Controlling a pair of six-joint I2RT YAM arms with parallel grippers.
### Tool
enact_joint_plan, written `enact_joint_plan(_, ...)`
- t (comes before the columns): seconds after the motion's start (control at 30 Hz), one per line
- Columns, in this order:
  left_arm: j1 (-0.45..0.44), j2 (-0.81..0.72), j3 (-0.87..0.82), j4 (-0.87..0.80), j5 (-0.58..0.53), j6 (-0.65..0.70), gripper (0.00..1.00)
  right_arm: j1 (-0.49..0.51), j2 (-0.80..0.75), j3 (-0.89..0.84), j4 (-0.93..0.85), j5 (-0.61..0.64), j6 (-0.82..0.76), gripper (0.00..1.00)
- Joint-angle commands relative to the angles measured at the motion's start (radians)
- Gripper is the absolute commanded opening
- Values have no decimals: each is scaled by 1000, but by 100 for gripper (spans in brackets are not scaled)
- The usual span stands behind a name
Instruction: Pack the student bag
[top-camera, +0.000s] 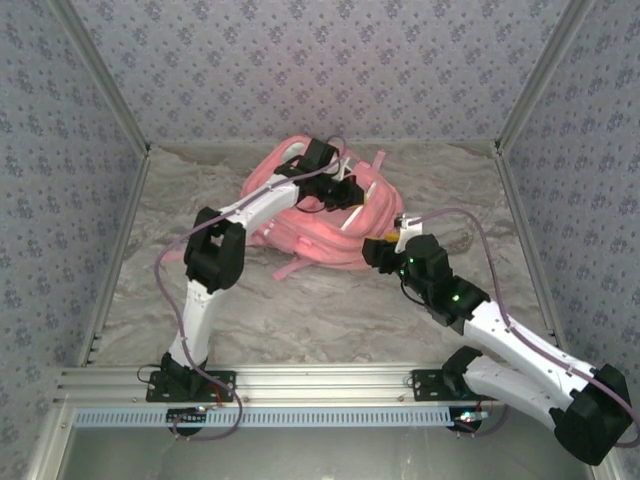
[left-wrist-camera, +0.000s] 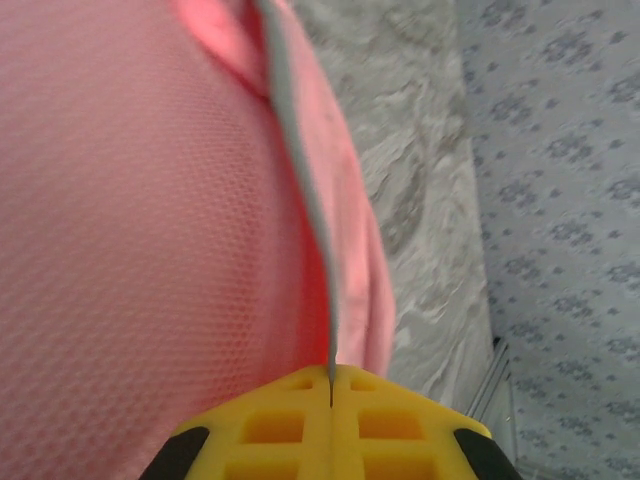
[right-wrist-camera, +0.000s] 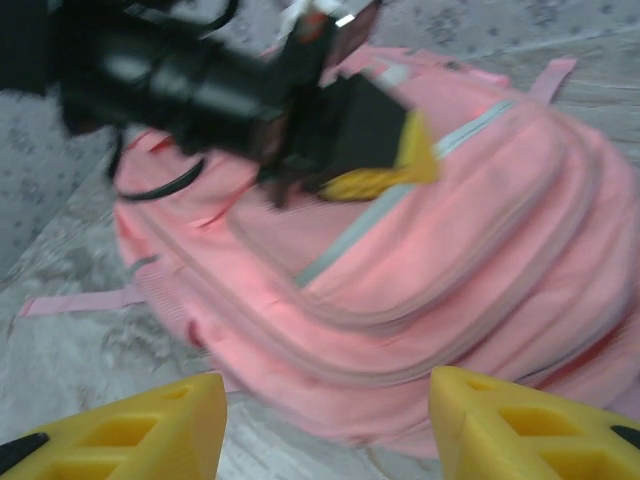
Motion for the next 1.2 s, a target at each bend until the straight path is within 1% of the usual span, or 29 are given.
enact_joint_plan(0.0, -24, 24, 96, 99, 36, -78, 0, 39, 18, -21, 20, -30, -54, 55)
enact_joint_plan(0.07, -18, 11, 85, 127, 23, -96, 0, 53, 49, -37, 28, -39, -55, 54)
enact_joint_plan(0.13, -13, -17, 45, 157, 10, -105, 4, 77, 97, -68, 70, -43, -67, 53)
enact_joint_plan(0.17, -12, -28, 23, 174, 12, -111, 8, 88, 119, -83, 98, -39, -79, 53)
enact_joint_plan(0.27, -8, -77, -65, 221, 33, -139, 24, 137, 194, -161, 268, -12, -115, 53)
enact_joint_plan(0.33, -5, -135, -137, 230, 26, -139, 31, 141, 256, -182, 358, -31, -116, 54)
enact_joint_plan(0.43, 17, -259, -246, 192, -28, -94, 35, 147, 353, -178, 448, -29, -73, 53)
enact_joint_plan(0.53, 59, -416, -362, 116, -123, -42, 37, 172, 484, -149, 543, -28, -16, 53)
enact_joint_plan(0.6, 99, -526, -451, 83, -183, -32, 38, 197, 579, -120, 592, -12, 27, 52)
enact_joint_plan(0.7, 152, -702, -605, 97, -275, -30, 40, 213, 707, -21, 559, 12, 107, 48)
enact_joint_plan(0.8, 177, -829, -697, 89, -338, -3, 42, 235, 784, 40, 565, 45, 172, 49)
enact_joint_plan(0.83, 181, -858, -711, 72, -355, 9, 42, 250, 798, 67, 535, 78, 183, 49)
enact_joint_plan(0.9, 189, -897, -734, 54, -370, 24, 43, 278, 829, 125, 465, 150, 227, 49)
enact_joint_plan(0.97, 201, -922, -754, 44, -370, 33, 43, 290, 856, 201, 316, 233, 321, 49)
enact_joint_plan(1.0, 209, -931, -764, 42, -368, 36, 43, 291, 873, 255, 214, 275, 376, 49)
enact_joint_plan(1.03, 218, -939, -775, 42, -367, 36, 43, 294, 888, 295, 143, 299, 426, 49)
enact_joint_plan(1.17, 250, -965, -814, 71, -344, 16, 43, 304, 936, 364, 48, 343, 456, 49)
